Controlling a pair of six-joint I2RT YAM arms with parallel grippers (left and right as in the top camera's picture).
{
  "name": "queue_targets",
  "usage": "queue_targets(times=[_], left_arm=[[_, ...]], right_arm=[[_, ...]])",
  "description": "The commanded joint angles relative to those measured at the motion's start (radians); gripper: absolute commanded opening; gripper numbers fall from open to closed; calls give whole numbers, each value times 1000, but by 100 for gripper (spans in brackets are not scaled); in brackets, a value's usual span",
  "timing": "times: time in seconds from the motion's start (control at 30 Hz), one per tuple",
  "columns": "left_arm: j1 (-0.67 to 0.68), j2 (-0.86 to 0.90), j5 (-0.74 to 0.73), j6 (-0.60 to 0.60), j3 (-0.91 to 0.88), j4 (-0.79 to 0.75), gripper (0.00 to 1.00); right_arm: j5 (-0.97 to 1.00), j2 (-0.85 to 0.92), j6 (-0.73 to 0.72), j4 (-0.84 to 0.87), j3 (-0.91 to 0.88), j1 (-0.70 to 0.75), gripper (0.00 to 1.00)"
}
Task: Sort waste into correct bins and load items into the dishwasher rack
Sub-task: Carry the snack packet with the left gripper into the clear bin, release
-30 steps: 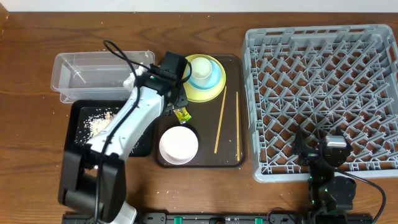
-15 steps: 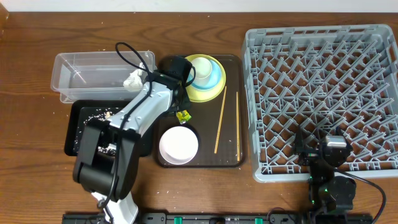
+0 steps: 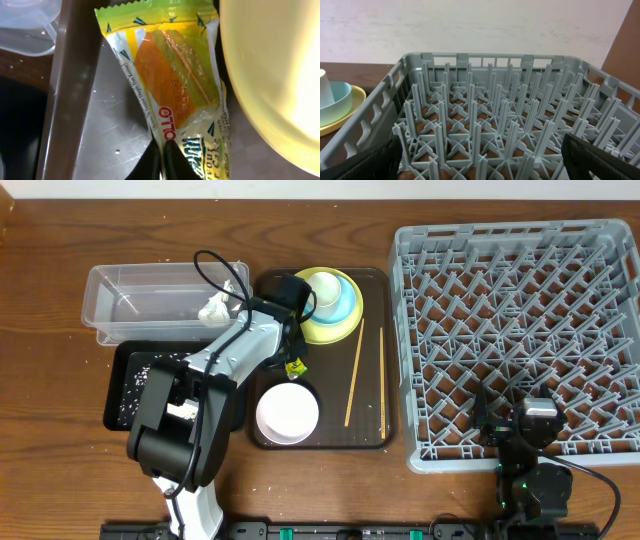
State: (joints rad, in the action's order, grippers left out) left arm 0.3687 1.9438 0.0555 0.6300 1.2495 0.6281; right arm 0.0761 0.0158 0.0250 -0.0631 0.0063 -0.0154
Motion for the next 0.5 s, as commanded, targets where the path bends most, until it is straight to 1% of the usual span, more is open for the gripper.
queue_targets(times=[0.0, 0.17, 0.27, 0.37, 0.47], left_arm=[[3, 7, 4, 3, -10, 3, 6], [3, -62, -57, -8, 9, 3, 6], [3, -152, -101, -8, 22, 3, 6], [1, -252, -98, -37, 23, -3, 6], [-15, -363, -55, -53, 23, -9, 6]], right_arm=[[1, -1, -17, -2, -1, -1, 99], [1, -1, -17, -2, -1, -1, 99], [1, -1, -18, -2, -1, -1, 99], [1, -1, -17, -2, -1, -1, 99], [1, -1, -17, -2, -1, -1, 99]])
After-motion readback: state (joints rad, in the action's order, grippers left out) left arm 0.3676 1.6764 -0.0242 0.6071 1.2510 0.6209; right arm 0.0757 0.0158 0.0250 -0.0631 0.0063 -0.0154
